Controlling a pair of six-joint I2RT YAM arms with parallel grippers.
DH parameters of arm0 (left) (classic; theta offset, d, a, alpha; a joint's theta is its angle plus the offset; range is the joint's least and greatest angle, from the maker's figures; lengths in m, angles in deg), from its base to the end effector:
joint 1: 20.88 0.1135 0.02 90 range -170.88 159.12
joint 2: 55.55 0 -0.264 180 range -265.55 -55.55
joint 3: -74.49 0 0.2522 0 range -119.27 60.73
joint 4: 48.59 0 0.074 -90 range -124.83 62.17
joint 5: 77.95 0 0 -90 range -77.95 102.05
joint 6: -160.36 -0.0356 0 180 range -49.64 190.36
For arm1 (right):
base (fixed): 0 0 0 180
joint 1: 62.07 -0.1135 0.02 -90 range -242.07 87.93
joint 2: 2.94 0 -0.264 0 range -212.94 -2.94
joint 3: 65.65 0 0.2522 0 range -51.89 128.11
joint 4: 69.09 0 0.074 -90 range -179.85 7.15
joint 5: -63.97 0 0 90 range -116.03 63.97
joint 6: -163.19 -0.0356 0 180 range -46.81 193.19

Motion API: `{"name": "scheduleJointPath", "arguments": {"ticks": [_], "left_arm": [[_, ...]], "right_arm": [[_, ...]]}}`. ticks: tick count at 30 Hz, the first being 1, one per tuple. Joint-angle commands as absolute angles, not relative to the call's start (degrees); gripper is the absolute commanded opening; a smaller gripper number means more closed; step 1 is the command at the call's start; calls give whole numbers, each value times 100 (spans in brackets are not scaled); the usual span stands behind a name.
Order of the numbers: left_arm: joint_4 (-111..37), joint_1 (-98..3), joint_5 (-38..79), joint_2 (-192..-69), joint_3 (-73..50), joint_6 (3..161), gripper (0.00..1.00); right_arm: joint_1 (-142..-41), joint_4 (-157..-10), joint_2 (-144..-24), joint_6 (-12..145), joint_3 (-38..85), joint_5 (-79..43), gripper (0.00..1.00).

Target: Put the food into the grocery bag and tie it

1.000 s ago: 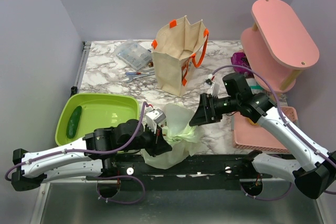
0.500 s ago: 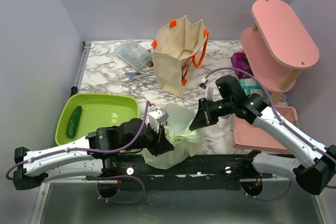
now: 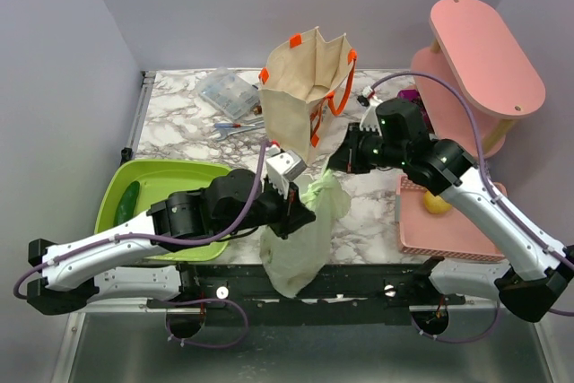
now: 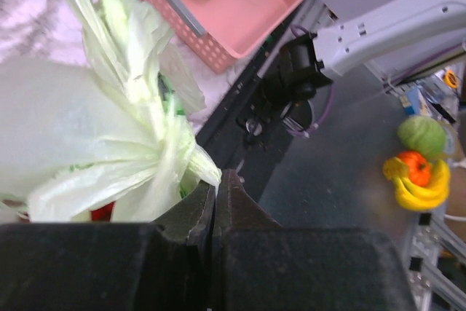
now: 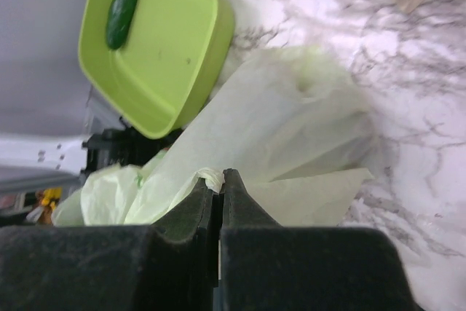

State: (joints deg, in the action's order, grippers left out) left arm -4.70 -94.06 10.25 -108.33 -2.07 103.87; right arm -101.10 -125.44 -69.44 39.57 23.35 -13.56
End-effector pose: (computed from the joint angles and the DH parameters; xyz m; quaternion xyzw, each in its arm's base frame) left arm 0.0572 -0.1854 0.3877 0.2696 0.7740 -0.4518 0.3522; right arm 0.1801 0.1559 0.3915 -0.0925 0.8737 0.3543 0.3202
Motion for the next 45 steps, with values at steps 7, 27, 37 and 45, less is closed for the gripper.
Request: {"name": "scheduleJointPath", "arguments": {"ticks": [7,27,37,45], "left_arm": [[-21,-9027,1384,-11453,-1174,9219,0],[168,-8296,2012,-11563,-1777,8451,0],[-1079,-8140,2150,-10538,1031,9648,0],[-1630,-8140,2183,-9837,2151,10480,0]], "right_arm": [[-10030,-11959,-7797,4602,2763,-4600,1],[-8672,-12196,-7879,5350,3790,-5173,1],[-8422,-11887,-7544,5020,2468,-4874,1],[-8323,-11527,-7731,4871,1853,-4743,1]]}}
